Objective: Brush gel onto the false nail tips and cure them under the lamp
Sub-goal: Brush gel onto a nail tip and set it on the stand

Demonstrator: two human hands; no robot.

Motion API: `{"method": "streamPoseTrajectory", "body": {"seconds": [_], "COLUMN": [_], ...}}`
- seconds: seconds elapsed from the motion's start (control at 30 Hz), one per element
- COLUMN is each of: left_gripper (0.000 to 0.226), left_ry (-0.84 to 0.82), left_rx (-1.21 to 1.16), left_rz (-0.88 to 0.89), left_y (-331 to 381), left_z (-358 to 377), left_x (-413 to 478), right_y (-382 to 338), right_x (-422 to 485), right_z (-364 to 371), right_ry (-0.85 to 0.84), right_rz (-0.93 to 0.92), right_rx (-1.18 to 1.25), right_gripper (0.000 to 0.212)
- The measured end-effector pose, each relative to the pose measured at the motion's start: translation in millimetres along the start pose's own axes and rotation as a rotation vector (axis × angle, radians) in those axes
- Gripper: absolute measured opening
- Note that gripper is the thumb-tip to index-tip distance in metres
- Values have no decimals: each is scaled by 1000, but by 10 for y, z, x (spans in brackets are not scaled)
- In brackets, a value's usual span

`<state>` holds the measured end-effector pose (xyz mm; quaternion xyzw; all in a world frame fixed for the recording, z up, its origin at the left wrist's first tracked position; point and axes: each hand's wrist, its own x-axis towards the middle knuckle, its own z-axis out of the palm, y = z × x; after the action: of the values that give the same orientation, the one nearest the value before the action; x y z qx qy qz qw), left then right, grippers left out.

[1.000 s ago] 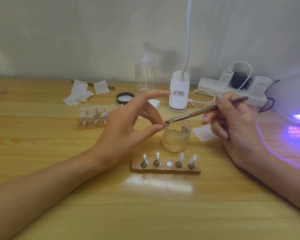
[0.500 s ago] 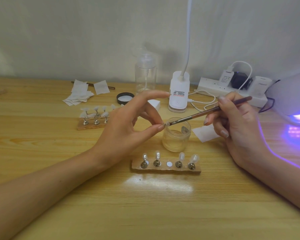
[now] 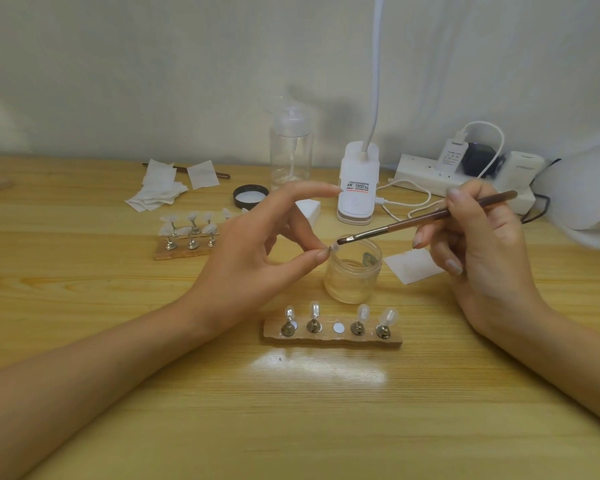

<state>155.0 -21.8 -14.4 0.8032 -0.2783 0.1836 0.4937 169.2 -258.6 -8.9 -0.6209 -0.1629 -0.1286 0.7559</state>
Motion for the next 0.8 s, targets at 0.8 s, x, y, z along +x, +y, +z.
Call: {"method": "streamPoseTrajectory", "body": {"seconds": [0.8], "left_gripper": [52], "left_ry": [-13], "left_rx": [-35], "left_rz": [-34], "left_y": [-6], "left_z": [6], "left_x": [9], "right_y": [-16], "right_x": [-28], "right_z": [44], "right_ry": [-27], "right_rz": [-29], "right_rx": [-37], "right_gripper": [24]}}
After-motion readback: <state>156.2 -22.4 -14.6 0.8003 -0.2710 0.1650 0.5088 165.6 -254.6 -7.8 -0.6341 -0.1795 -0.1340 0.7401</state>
